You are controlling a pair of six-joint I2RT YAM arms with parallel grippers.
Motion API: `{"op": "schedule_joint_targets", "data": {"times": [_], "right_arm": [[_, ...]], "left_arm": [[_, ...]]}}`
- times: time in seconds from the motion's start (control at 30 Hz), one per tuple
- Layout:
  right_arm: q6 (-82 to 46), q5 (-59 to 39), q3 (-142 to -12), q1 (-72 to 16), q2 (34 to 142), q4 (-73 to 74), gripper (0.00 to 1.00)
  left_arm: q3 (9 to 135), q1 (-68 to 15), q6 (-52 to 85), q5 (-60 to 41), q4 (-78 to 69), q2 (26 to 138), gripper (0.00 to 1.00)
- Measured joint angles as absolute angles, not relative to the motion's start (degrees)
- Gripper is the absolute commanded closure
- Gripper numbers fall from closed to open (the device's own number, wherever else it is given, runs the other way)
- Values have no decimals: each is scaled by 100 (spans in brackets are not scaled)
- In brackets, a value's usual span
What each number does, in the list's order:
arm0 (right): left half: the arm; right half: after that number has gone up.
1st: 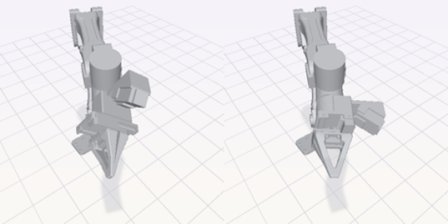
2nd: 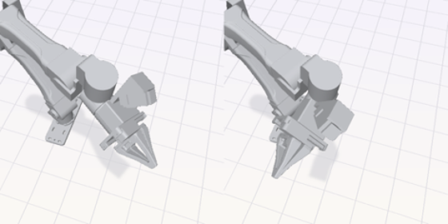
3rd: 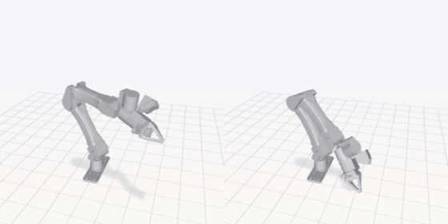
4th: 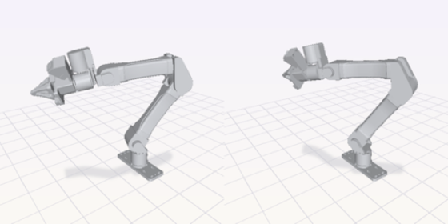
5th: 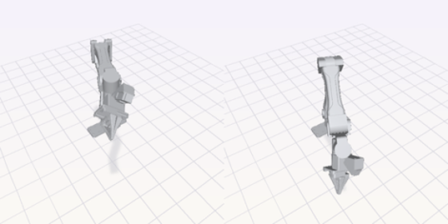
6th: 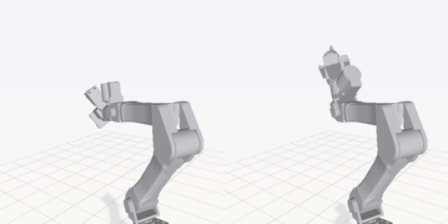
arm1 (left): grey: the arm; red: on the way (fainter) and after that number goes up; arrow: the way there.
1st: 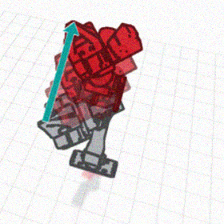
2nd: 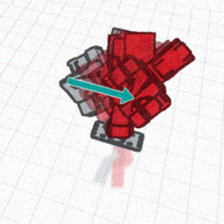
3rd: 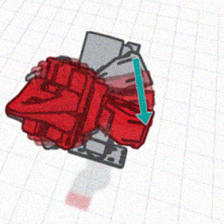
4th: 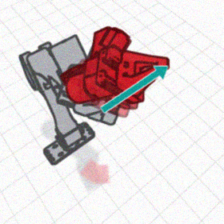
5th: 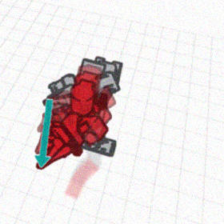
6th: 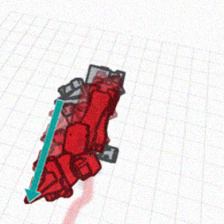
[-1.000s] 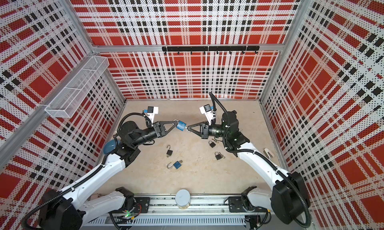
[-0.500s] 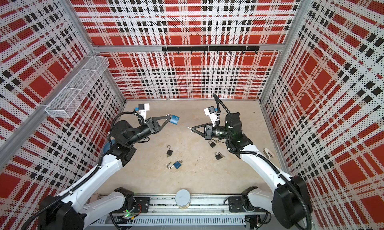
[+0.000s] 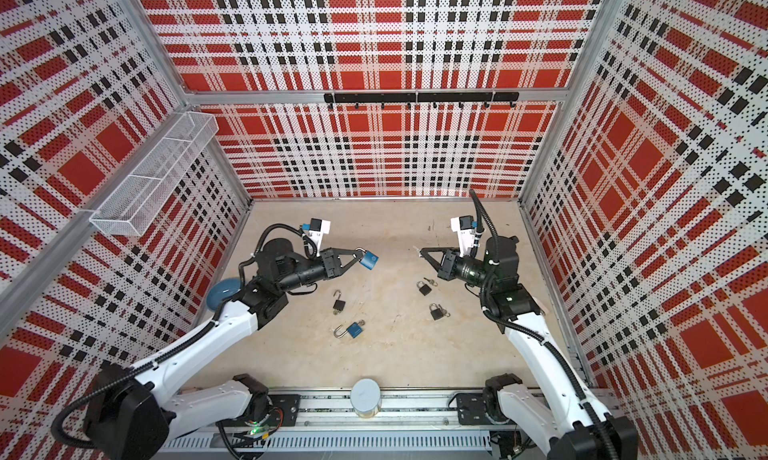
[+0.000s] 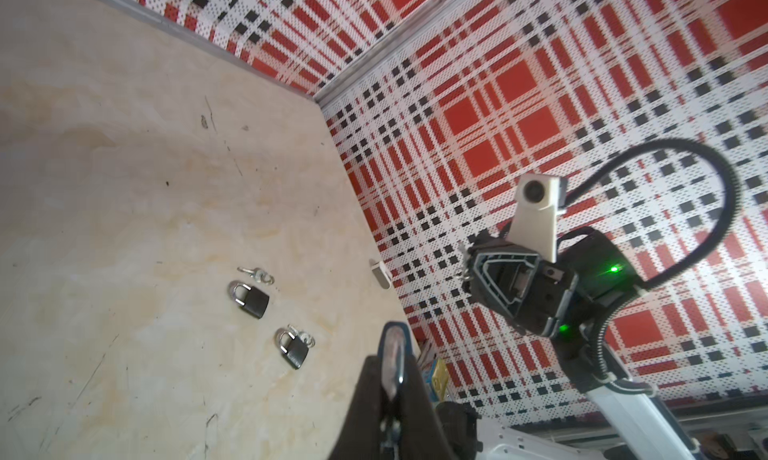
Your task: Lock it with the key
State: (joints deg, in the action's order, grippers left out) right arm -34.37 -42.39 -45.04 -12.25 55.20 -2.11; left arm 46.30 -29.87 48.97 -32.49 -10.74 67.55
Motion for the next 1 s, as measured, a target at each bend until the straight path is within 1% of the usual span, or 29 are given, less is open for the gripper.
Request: {"op": "schedule_joint_targets", "data": {"times": [0.13,0.27,0.43,0.67,1.0], "right_arm": [[-3336,-4145,-4497,-1120,5450,-473,100],[-3229,-4073,-4497,-1116,5450,-709,100],[-3164,-4040,-4488,-1116,5426,-770,100],[-3109,-4040,-4311,-1116,5428,-744,100],[-3092,-4042,-4071,-1116,5437,-749,100]], "left_arm": [[5039,-3358,4480,-2993,-631,7345,100],[5306,-3531,4233,-2801,-408,7981,100],[5631,-3544,4060,-2661,-237,8820,100],[6399,-3579,3968,-2626,-165,10025,100],[7061,-3621,3935,-2563,-126,11148,100]]}}
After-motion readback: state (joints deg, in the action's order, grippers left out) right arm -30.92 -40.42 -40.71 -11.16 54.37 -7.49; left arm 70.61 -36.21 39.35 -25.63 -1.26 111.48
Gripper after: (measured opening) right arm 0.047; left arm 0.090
